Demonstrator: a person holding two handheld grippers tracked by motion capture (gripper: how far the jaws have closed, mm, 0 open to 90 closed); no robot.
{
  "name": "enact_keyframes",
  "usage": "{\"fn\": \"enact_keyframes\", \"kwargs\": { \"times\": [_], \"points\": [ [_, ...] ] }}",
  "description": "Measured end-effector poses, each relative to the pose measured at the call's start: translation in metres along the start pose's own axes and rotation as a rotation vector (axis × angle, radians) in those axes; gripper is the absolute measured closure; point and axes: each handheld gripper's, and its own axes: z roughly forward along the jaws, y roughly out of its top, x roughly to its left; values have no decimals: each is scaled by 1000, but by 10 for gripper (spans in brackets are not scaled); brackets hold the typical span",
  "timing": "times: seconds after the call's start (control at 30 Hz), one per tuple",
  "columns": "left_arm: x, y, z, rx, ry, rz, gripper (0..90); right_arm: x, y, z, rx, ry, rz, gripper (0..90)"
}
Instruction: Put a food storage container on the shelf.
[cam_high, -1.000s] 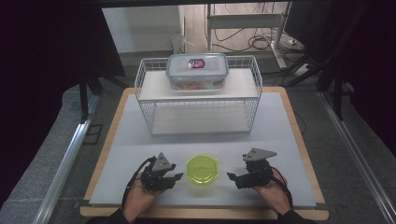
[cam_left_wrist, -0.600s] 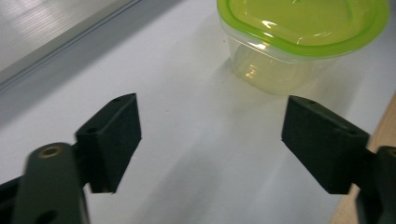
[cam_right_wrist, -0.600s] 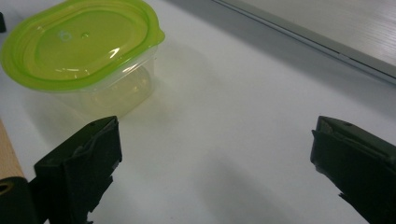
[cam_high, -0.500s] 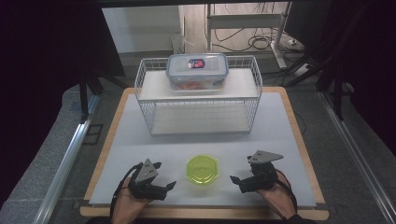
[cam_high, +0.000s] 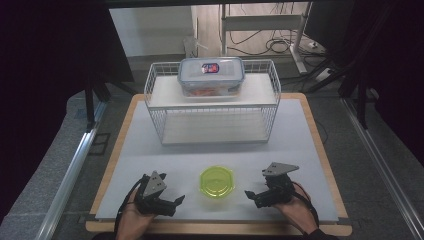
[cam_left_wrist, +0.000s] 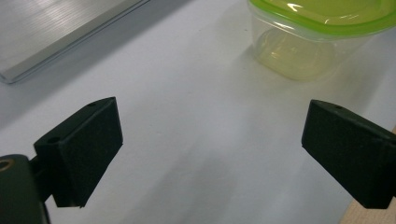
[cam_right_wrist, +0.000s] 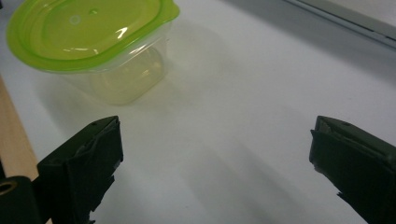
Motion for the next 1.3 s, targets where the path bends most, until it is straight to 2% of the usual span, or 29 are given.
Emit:
{"fn": "enact_keyframes", "kwargs": {
  "times": [0.13, 0.2, 0.27, 0.3, 0.33, 0.5, 0.63, 0.77, 0.97, 1.2, 1.3],
  "points": [
    [0, -1, -2, 14, 18, 13, 51, 3, 4, -3, 7, 46, 28, 0],
    [0, -3, -4, 20, 28, 14, 52, 3, 4, -3, 20, 52, 29, 0],
    [1, -4, -6, 15, 30, 7, 54, 4, 5, -3, 30, 79, 60, 31],
    [1, -4, -6, 15, 30, 7, 55, 4, 5, -3, 30, 79, 60, 31],
    [1, -6, -8, 14, 33, 0, 57, 6, 6, -3, 34, 99, 76, 77],
    [2, -9, -11, 20, 31, -9, 62, 9, 10, -5, 21, 113, 108, 202],
    [2, -10, -13, 18, 31, -11, 64, 11, 10, -6, 10, 110, 132, 259],
    [2, -10, -13, 15, 29, -8, 65, 13, 10, -9, -30, 122, 170, 314],
    [-1, -9, -13, 15, 24, 4, 67, 19, 11, -13, -98, 157, 247, 379],
    [-2, -8, -11, 16, 14, 7, 70, 24, 12, -2, -121, 220, 350, 437],
    [-3, -8, -11, 14, 10, 9, 71, 24, 14, 5, -113, 235, 398, 481]
  ]
}}
